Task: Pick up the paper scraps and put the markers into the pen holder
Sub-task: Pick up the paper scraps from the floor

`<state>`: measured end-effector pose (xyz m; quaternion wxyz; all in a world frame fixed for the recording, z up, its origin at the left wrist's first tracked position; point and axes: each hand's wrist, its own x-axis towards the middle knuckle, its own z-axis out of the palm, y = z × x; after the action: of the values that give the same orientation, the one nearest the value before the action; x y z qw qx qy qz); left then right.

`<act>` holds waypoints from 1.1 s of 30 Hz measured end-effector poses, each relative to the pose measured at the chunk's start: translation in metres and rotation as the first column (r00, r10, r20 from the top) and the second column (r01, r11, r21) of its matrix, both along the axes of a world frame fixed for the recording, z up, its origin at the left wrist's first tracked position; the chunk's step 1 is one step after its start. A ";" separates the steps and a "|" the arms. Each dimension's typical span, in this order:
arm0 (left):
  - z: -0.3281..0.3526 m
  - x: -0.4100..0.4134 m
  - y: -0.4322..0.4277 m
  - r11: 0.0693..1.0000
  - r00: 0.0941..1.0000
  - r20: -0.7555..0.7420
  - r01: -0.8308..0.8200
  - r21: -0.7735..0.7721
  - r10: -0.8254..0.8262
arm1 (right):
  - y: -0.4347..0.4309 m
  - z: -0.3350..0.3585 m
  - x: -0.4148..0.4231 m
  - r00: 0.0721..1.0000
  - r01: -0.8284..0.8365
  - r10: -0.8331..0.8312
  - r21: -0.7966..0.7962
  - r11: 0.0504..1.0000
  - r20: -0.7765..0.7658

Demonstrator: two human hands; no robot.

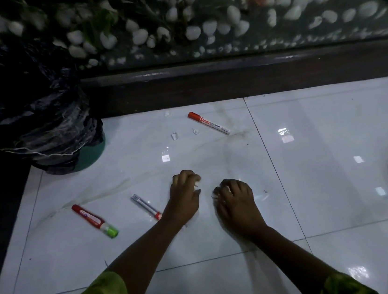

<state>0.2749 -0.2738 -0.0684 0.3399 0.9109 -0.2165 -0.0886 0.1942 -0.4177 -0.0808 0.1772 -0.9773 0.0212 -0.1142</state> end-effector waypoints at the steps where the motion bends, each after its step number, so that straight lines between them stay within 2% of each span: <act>1: 0.001 -0.001 -0.001 0.999 1.000 0.002 0.017 0.030 -0.017 | -0.001 0.000 -0.004 1.000 -0.001 0.001 -0.063 0.998 -0.001; 5: 0.005 -0.003 -0.006 0.996 1.000 -0.023 0.016 0.083 -0.014 | -0.005 0.003 0.002 0.999 -0.033 0.035 -0.235 0.972 0.003; 8: 0.009 0.000 -0.007 0.996 0.996 -0.089 -0.016 0.091 0.024 | -0.005 0.011 0.010 0.996 -0.076 0.060 -0.278 0.957 -0.065; 11: 0.019 0.009 -0.005 0.998 0.975 -0.214 -0.054 0.031 0.060 | -0.003 0.015 0.024 0.947 -0.056 0.018 -0.111 0.992 -0.321; 14: 0.035 0.017 -0.001 0.982 0.914 -0.381 -0.178 -0.063 0.141 | 0.001 0.036 0.036 0.918 0.133 -0.089 0.087 0.987 -0.388; 15: 0.043 0.019 0.000 0.972 0.885 -0.437 -0.218 -0.084 0.161 | 0.002 0.039 0.041 0.919 0.213 -0.121 0.216 0.953 -0.374; 17: 0.059 0.024 0.004 0.943 0.817 -0.550 -0.300 -0.146 0.175 | 0.008 0.052 0.052 0.905 0.349 -0.152 0.489 0.799 -0.397; 20: 0.092 0.034 0.014 0.901 0.775 -0.612 -0.368 -0.232 0.159 | 0.029 0.088 0.066 0.903 0.412 -0.103 0.770 0.488 -0.418; 21: 0.104 0.037 0.018 0.886 0.774 -0.614 -0.386 -0.258 0.158 | 0.037 0.101 0.073 0.898 0.424 -0.075 0.804 0.417 -0.434; 26: 0.175 0.065 0.059 0.787 0.817 -0.541 -0.462 -0.408 0.199 | 0.091 0.183 0.123 0.890 0.435 0.025 0.863 0.255 -0.456; 31: 0.252 0.104 0.121 0.604 0.822 -0.442 -0.566 -0.561 0.359 | 0.157 0.255 0.183 0.963 0.230 0.156 0.972 -0.045 -0.220; 33: 0.272 0.123 0.147 0.562 0.800 -0.394 -0.599 -0.570 0.453 | 0.185 0.275 0.210 0.974 0.188 0.142 0.979 -0.084 -0.175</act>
<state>0.3979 -0.1273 0.2036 0.6744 0.7333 0.0855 0.0095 0.4044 -0.2327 0.1944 0.8332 -0.5342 0.1349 0.0460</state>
